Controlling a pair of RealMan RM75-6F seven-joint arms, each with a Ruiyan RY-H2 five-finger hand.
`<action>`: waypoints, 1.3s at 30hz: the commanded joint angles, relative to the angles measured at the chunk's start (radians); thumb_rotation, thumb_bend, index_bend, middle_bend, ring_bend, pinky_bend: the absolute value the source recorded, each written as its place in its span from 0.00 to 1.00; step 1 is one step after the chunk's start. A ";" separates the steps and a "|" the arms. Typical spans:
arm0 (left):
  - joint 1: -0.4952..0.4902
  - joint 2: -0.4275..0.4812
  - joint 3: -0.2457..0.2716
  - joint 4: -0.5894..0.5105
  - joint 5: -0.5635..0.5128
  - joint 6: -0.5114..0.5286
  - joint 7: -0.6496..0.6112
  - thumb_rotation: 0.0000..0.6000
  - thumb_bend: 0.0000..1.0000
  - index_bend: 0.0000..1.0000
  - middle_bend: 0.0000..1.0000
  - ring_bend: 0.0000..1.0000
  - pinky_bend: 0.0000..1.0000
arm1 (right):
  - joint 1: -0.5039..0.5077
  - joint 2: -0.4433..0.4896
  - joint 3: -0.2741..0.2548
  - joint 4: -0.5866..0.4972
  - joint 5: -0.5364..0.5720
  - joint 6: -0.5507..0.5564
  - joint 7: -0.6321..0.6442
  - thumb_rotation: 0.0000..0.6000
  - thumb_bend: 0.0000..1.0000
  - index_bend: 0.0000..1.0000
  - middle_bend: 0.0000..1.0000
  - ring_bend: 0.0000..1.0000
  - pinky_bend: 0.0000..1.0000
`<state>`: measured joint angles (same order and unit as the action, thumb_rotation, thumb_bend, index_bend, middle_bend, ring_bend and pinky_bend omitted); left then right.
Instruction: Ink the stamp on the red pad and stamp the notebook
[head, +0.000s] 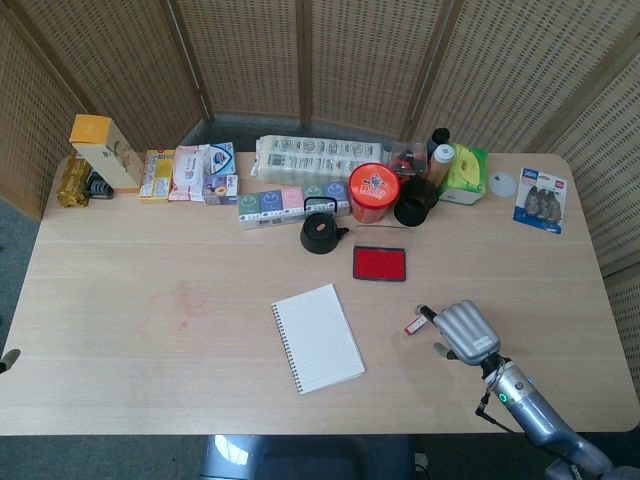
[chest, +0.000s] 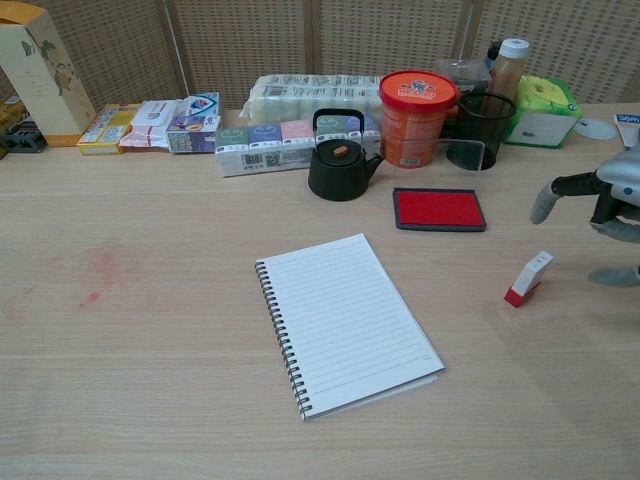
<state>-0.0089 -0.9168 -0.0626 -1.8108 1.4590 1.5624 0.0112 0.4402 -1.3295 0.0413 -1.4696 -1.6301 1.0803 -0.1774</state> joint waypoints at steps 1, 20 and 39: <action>0.000 0.000 0.000 0.000 -0.001 -0.001 0.001 1.00 0.01 0.00 0.00 0.01 0.00 | 0.018 -0.020 0.010 0.023 0.021 -0.024 0.005 1.00 0.28 0.32 0.90 1.00 1.00; -0.003 -0.001 0.002 -0.004 -0.008 -0.011 0.006 1.00 0.01 0.00 0.00 0.01 0.00 | 0.066 -0.092 0.006 0.126 0.093 -0.088 0.026 1.00 0.30 0.40 0.90 1.00 1.00; -0.006 -0.002 0.001 -0.004 -0.017 -0.021 0.007 1.00 0.01 0.00 0.00 0.01 0.00 | 0.094 -0.152 -0.006 0.208 0.135 -0.127 0.064 1.00 0.32 0.44 0.90 1.00 1.00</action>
<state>-0.0147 -0.9187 -0.0613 -1.8149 1.4420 1.5420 0.0184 0.5334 -1.4806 0.0362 -1.2631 -1.4953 0.9531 -0.1146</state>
